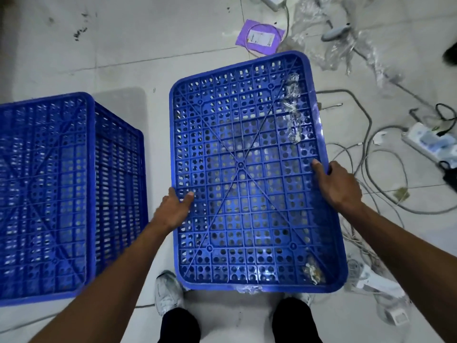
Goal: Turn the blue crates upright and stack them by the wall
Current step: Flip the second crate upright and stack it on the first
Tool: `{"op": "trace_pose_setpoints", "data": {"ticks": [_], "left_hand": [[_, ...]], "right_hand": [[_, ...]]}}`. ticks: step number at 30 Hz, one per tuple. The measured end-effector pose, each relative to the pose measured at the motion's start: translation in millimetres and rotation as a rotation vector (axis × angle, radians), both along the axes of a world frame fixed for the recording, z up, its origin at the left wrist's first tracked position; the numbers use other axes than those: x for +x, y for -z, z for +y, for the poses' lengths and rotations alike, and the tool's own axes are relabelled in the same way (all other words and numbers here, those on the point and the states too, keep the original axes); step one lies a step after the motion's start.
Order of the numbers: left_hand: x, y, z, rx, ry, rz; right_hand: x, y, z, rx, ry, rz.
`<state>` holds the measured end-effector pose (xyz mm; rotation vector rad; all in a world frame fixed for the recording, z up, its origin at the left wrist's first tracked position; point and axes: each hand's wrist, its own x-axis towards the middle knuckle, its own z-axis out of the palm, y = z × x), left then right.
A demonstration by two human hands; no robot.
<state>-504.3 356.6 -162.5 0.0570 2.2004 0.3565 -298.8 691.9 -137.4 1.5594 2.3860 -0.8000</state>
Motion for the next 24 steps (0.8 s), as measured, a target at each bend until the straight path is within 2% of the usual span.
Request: {"op": "trace_pose_setpoints", "data": {"ticks": [3,8,16,18,21,24], "left_hand": [[8,-13,16,0.06,0.076,0.007],[18,-51,48,0.074,0.311,0.149],[67,-147,97,0.399,0.423,0.154],[85,-152,107,0.364,0.426,0.209],[91,-151,103,0.21,0.426,0.33],[81,-150,93,0.127,0.421,0.364]], "right_hand": [[-1,-14,7,0.086,-0.027,0.029],[-16,-38,-4,0.131,-0.051,0.053],[-47,-85,-69,0.068,-0.129,0.175],[-57,-92,-88,0.027,-0.149,0.247],[-67,-99,-110,-0.136,-0.218,0.342],[-76,-105,-121,-0.27,-0.307,0.391]]}}
